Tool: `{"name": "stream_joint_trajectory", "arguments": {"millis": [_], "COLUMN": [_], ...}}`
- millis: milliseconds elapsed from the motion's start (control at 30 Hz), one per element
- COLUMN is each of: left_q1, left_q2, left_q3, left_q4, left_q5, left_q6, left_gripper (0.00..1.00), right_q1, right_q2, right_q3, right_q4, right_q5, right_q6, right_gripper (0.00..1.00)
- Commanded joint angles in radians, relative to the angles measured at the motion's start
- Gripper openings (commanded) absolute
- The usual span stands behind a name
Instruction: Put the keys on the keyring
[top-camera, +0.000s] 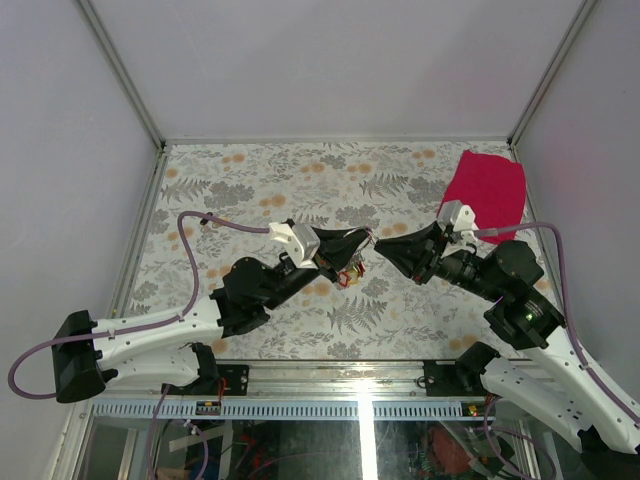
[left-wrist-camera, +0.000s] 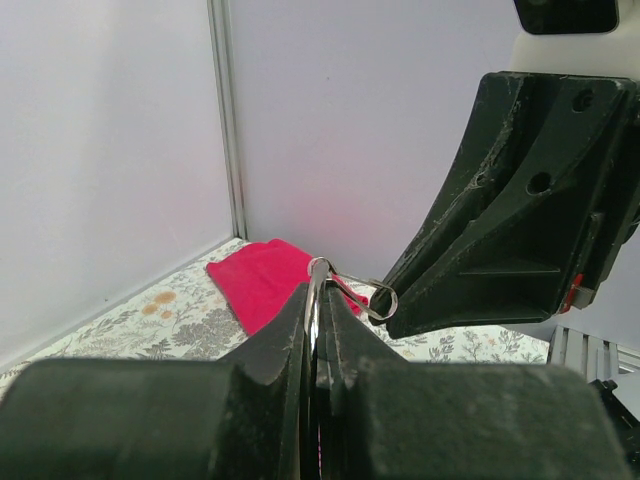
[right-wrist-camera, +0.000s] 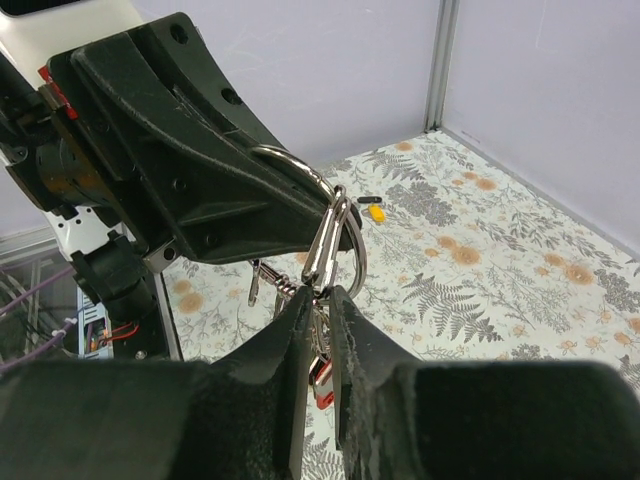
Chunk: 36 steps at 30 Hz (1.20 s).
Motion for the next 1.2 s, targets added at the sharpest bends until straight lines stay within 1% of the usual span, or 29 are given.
{"name": "stream_joint_trajectory", "arguments": {"millis": [0,267,367,567,700,867,1033,1167], "left_q1": [0.005,0.005,0.005,0.007,0.006,0.005,0.005,0.006], "left_q2": [-0.019,-0.023,-0.025,-0.025,-0.031,-0.04,-0.042,-0.036], "left_q3": [0.033,0.029,0.029,0.026,0.025,0.025,0.028,0.031], "left_q4": [0.088,0.087,0.088,0.088,0.09,0.09,0.09,0.089], "left_q5": [-0.013,-0.013,-0.013,-0.014,-0.022,-0.041,-0.051,-0.052], "left_q6": [-0.015,-0.016,-0.016,-0.017,-0.014,0.002,0.015,0.018], "left_gripper": [0.0,0.0,0.0,0.0,0.0,0.0,0.0,0.0], "right_q1": [0.005,0.004,0.004,0.004,0.005,0.004,0.004,0.005], "right_q2": [-0.002,0.0,-0.001,-0.009,-0.023,-0.067,-0.096,-0.076], "right_q3": [0.009,0.011,0.011,0.013,0.017,0.023,0.01,0.011], "right_q4": [0.08,0.087,0.078,0.07,0.031,-0.061,-0.1,-0.07], "right_q5": [0.031,0.05,0.059,0.066,0.056,0.06,0.01,-0.088], "right_q6": [0.018,0.025,0.024,0.028,0.008,-0.042,-0.061,-0.039], "right_gripper": [0.17,0.16,0.2,0.21,0.31,0.34,0.34,0.31]}}
